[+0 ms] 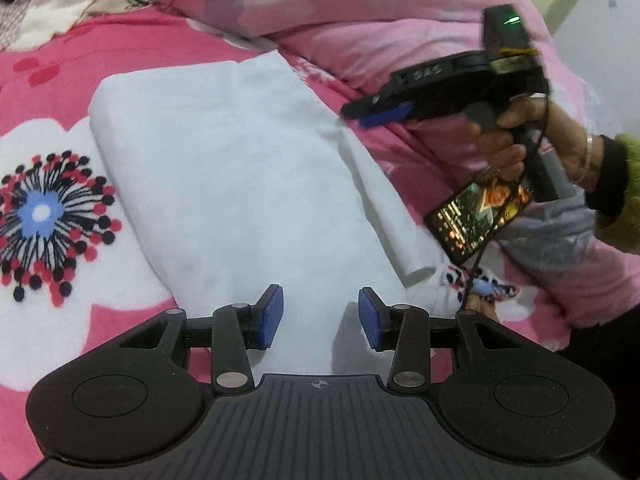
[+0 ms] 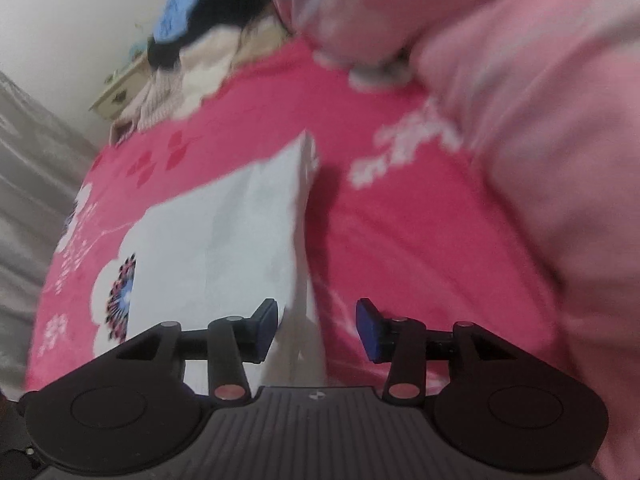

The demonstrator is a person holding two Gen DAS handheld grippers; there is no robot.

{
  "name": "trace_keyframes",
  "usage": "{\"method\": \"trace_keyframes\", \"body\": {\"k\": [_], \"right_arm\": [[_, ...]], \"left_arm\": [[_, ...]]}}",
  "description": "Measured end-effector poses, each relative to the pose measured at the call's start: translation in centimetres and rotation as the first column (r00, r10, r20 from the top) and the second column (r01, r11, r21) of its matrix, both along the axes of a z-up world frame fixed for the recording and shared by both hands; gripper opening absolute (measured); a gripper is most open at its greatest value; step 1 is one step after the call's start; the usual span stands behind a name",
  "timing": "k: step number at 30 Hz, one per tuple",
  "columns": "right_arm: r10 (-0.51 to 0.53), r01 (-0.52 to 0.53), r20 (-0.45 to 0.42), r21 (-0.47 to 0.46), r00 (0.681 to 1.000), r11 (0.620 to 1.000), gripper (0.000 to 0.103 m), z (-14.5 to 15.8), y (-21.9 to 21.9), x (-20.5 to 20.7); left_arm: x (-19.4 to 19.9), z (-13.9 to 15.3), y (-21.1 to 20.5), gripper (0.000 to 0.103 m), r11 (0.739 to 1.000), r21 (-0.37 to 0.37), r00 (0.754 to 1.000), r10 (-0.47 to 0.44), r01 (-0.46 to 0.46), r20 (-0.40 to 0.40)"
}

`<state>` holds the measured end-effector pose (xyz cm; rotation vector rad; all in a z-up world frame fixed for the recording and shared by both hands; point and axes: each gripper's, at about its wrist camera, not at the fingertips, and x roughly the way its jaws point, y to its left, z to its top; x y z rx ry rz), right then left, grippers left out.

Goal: Fold clothes

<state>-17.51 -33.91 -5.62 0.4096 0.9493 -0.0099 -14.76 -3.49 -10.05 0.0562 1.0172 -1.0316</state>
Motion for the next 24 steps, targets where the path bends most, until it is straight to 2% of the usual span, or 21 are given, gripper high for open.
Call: {"method": "trace_keyframes", "body": {"k": [3, 5, 7, 8, 11, 14, 16, 20, 24], "right_arm": [[0.103, -0.093, 0.072, -0.135, 0.992, 0.987, 0.046, 1.5, 2.9, -1.5], [0.197, -0.188, 0.038, -0.174, 0.980, 0.967, 0.045, 1.0, 5.3, -1.8], [0.240, -0.239, -0.023, -0.219, 0.971, 0.946, 0.045, -0.1, 6.8, -1.9], [0.228, -0.235, -0.058, -0.254, 0.972, 0.938, 0.044, -0.7, 6.9, -2.0], [0.096, -0.132, -0.136, -0.289, 0.986, 0.948, 0.042, -1.8, 4.6, -2.0], [0.009, -0.027, -0.115, -0.155, 0.993, 0.988, 0.042, -1.0, 1.5, -2.0], [-0.018, 0.011, -0.102, -0.066, 0.995, 0.998, 0.042, -0.6, 0.5, -1.7], [-0.028, 0.048, -0.137, 0.140, 0.990, 0.989, 0.048, -2.2, -0.7, -0.4], [-0.002, 0.046, -0.191, 0.224, 0.982, 0.974, 0.048, -4.3, -0.4, 0.0]], "left_arm": [[-0.2, -0.3, -0.2, 0.041, 1.000, 0.009, 1.000, -0.014, 0.013, 0.016], [-0.2, -0.6, -0.7, 0.041, 1.000, 0.016, 1.000, -0.016, 0.015, 0.020], [-0.2, -0.6, -0.5, 0.041, 1.000, 0.015, 1.000, -0.008, 0.008, 0.019], [-0.2, -0.6, -0.4, 0.041, 1.000, 0.015, 1.000, -0.004, 0.004, 0.019], [-0.1, -0.5, 0.1, 0.041, 1.000, 0.011, 1.000, 0.006, -0.006, 0.021], [0.0, -0.2, 0.7, 0.041, 1.000, 0.005, 1.000, 0.014, -0.014, 0.024], [0.2, -0.2, 1.4, 0.042, 1.000, 0.000, 1.000, 0.027, -0.027, 0.004], [0.8, -0.9, 2.5, 0.044, 0.997, -0.005, 0.994, 0.078, -0.078, -0.070], [1.3, -1.8, 3.4, 0.045, 0.991, -0.004, 0.979, 0.134, -0.137, -0.155]]}}
